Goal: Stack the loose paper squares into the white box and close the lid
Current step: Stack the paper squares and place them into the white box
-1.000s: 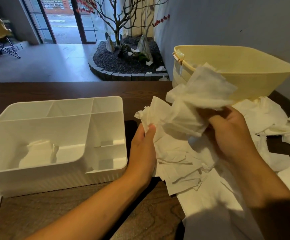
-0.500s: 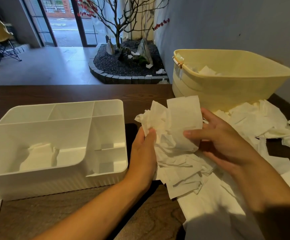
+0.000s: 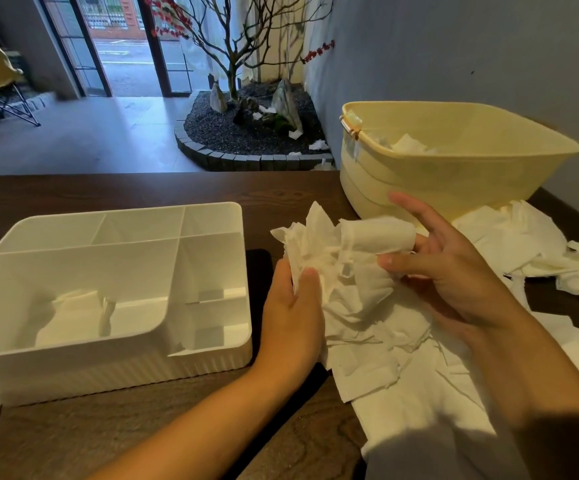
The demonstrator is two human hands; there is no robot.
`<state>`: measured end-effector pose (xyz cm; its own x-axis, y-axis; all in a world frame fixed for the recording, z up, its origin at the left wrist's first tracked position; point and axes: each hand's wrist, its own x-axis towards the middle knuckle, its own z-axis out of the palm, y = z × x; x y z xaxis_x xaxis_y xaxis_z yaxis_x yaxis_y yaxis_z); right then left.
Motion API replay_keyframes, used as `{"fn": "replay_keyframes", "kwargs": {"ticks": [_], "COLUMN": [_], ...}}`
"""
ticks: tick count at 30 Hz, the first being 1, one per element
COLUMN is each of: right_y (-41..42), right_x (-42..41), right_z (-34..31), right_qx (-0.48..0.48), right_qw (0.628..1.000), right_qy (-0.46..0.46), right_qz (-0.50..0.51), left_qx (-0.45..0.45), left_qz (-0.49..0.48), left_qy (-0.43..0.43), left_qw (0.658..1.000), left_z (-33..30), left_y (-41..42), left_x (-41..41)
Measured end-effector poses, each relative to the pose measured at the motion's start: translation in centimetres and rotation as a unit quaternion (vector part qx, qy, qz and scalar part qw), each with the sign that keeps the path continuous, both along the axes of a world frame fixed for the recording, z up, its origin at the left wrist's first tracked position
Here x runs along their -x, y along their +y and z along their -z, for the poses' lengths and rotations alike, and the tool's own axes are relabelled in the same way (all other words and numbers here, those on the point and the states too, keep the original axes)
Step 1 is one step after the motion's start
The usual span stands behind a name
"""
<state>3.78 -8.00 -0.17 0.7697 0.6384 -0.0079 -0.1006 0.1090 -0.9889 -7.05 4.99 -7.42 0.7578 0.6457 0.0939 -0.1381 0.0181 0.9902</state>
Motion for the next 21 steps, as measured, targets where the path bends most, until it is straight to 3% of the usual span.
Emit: {"fn": "replay_keyframes", "kwargs": {"ticks": [7, 13, 18, 21], "right_y": [0.4, 0.5, 0.7, 0.8], "right_x": [0.5, 0.9, 0.7, 0.9], "right_z": [0.1, 0.3, 0.3, 0.4], "right_qx": [-0.068, -0.033, -0.063, -0.072], "right_qw": [0.997, 0.995, 0.991, 0.991], "right_qy": [-0.031, -0.091, -0.113, -0.11], "right_qz": [-0.002, -0.024, 0.035, 0.028], "left_qx": [-0.22, -0.078, -0.13, -0.14], "left_qz": [-0.117, 0.027, -0.022, 0.021], "left_qy": [-0.036, 0.058, 0.085, 0.094], "left_qw": [0.968, 0.995, 0.988, 0.985], "left_z": [-1.1, -4.9, -6.7, -7.4], "left_y": [-0.6, 0.1, 1.3, 1.5], "left_x": [0.6, 0.6, 0.9, 1.1]}}
